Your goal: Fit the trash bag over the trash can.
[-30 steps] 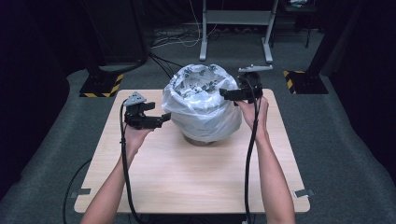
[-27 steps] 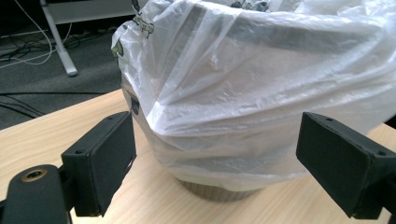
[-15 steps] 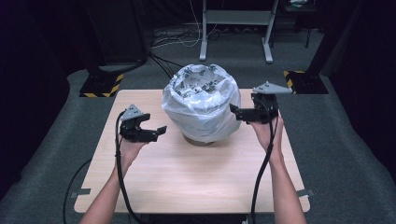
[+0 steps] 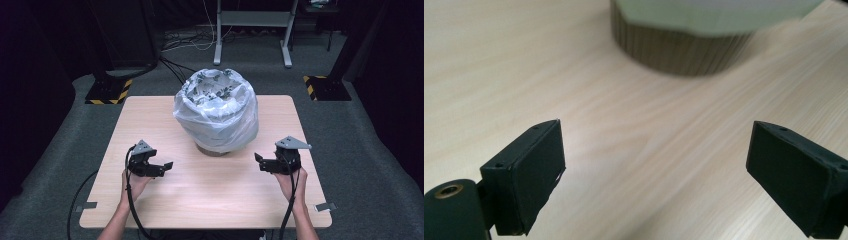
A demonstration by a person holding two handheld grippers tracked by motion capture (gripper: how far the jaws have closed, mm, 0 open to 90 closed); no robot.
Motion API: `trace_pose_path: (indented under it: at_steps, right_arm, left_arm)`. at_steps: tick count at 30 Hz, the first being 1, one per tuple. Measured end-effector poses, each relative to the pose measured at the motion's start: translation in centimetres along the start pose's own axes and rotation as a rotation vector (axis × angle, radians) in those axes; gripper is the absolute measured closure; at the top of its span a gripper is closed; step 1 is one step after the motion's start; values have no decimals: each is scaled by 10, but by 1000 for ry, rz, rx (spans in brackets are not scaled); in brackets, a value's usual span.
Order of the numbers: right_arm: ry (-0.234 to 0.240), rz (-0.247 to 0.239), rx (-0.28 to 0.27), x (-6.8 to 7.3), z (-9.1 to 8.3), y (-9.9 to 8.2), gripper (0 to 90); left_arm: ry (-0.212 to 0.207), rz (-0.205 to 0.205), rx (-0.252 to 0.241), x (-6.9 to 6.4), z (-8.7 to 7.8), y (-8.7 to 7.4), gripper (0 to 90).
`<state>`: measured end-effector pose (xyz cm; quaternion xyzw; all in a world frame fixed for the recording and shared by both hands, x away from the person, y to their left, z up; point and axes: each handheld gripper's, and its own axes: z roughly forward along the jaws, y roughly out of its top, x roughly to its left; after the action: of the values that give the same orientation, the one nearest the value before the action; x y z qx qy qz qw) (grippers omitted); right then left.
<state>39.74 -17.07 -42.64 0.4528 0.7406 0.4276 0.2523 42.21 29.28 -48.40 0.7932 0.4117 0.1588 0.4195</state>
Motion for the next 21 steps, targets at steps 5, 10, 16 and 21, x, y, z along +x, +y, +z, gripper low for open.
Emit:
trace_pose_path:
  at_steps: [5,10,16,21]
  right_arm:
    - [-12,9,53,-1,11,-36,92]
    - [-24,55,96,-8,17,-70,90]
    - [-26,82,122,-15,18,-95,94]
    - [-49,47,142,-14,19,-103,105]
  left_arm:
    - [26,-28,57,2,4,-29,79]
    - [31,-52,72,1,7,-50,77]
    - [64,-26,87,-2,7,-51,67]
    - [79,-25,88,-3,9,-49,68]
